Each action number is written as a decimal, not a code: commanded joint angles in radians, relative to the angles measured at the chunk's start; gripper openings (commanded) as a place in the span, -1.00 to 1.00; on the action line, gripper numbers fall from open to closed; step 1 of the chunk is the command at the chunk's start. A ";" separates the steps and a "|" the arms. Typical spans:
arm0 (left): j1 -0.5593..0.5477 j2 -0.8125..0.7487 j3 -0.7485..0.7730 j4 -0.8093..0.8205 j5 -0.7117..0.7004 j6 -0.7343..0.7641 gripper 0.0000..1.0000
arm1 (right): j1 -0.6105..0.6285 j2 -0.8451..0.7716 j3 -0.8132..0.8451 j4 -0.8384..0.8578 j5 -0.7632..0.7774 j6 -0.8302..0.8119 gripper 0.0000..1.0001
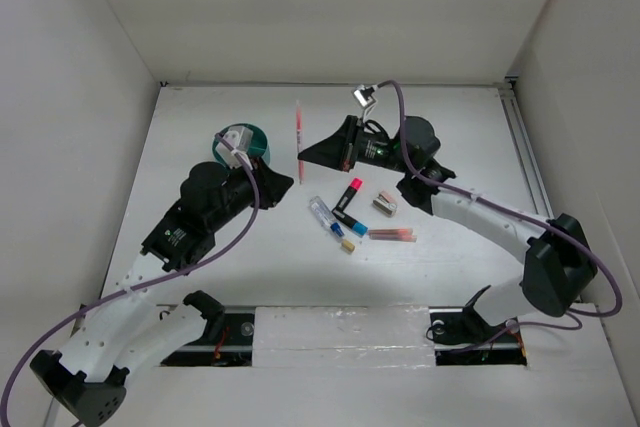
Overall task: Sort the stationery into containers
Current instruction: Close the pen cap on the pen, then place the pen in the storage box.
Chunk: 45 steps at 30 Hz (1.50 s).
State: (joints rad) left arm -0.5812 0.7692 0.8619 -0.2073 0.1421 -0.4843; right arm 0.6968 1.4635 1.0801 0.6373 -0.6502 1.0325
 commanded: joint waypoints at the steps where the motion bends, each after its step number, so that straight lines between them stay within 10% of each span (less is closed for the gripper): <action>1: 0.000 -0.016 0.012 -0.023 -0.088 -0.022 -0.71 | 0.013 -0.054 0.044 -0.048 0.067 -0.164 -1.00; 8: 0.000 -0.007 0.023 -0.185 -0.421 -0.167 0.99 | 0.004 -0.003 0.078 -0.099 0.093 -0.285 -1.00; 13: 0.042 0.077 0.127 -0.498 -0.795 -0.369 1.00 | 0.039 0.115 0.184 -0.142 0.170 -0.405 -1.00; 23: 0.058 0.185 0.252 -0.819 -1.074 -0.534 1.00 | 0.058 0.593 0.602 -0.064 0.182 -0.446 -1.00; 32: 0.067 0.101 0.230 -0.913 -1.165 -0.728 1.00 | 0.049 0.825 0.872 -0.030 0.173 -0.431 -1.00; 45: 0.067 0.125 0.186 -0.692 -1.056 -0.471 1.00 | 0.040 0.986 1.031 -0.030 0.168 -0.465 -1.00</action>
State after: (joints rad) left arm -0.5190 0.8932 1.0557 -0.9455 -0.9096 -0.9974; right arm 0.7387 2.4180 2.0583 0.5426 -0.4877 0.5995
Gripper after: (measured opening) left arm 0.997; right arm 0.067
